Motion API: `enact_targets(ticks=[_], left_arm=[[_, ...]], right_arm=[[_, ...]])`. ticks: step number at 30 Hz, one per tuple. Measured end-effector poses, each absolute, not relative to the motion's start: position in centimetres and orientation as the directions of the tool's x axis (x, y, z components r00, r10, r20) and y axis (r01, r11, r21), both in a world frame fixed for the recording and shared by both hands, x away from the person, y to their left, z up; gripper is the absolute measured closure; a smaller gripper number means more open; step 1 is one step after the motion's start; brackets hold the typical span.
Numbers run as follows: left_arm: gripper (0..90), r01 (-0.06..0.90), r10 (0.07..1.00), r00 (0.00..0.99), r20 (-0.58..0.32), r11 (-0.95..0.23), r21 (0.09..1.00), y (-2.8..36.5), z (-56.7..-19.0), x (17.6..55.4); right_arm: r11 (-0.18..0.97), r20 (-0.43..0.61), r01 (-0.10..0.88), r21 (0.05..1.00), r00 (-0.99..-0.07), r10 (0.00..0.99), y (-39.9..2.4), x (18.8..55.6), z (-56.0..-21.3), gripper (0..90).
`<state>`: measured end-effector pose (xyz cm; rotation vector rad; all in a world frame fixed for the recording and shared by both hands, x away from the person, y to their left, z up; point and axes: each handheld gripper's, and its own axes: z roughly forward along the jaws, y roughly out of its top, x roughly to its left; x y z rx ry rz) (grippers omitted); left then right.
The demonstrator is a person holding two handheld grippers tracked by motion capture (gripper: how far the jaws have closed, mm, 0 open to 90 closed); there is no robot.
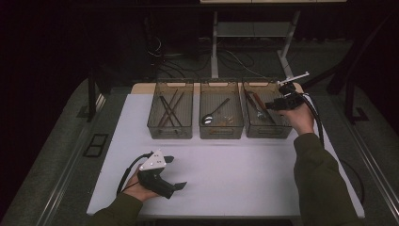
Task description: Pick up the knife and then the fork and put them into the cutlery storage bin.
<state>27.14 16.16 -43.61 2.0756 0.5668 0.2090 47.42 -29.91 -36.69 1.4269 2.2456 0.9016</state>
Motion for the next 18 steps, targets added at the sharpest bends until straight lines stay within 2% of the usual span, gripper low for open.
enact_targets(ticks=[2, 7, 12, 15, 18], left_arm=[[0.0, 0.312, 0.474, 0.877, -0.074, -0.445, 0.840, 16.2, -43.6, 27.2], [0.0, 0.316, 0.480, 0.874, -0.075, -0.444, 0.839, 16.3, -43.6, 27.5], [0.0, 0.318, 0.483, 0.872, -0.074, -0.445, 0.837, 16.4, -43.6, 27.6], [0.0, 0.319, 0.485, 0.872, -0.074, -0.446, 0.837, 16.4, -43.6, 27.7], [0.0, 0.319, 0.486, 0.871, -0.072, -0.447, 0.836, 16.4, -43.6, 27.7]], right_arm=[[0.276, 0.086, 0.673, 0.686, -0.452, 0.888, -30.1, 47.0, -36.5, 45.6], [0.218, 0.132, 0.625, 0.750, -0.464, 0.876, -30.5, 45.6, -36.4, 30.4], [0.210, 0.138, 0.619, 0.757, -0.466, 0.874, -30.9, 44.4, -36.5, 24.8], [0.234, 0.103, 0.602, 0.764, -0.471, 0.876, -30.8, 43.7, -36.8, 18.5], [0.241, 0.090, 0.600, 0.763, -0.467, 0.879, -30.6, 43.0, -37.0, 16.9]])
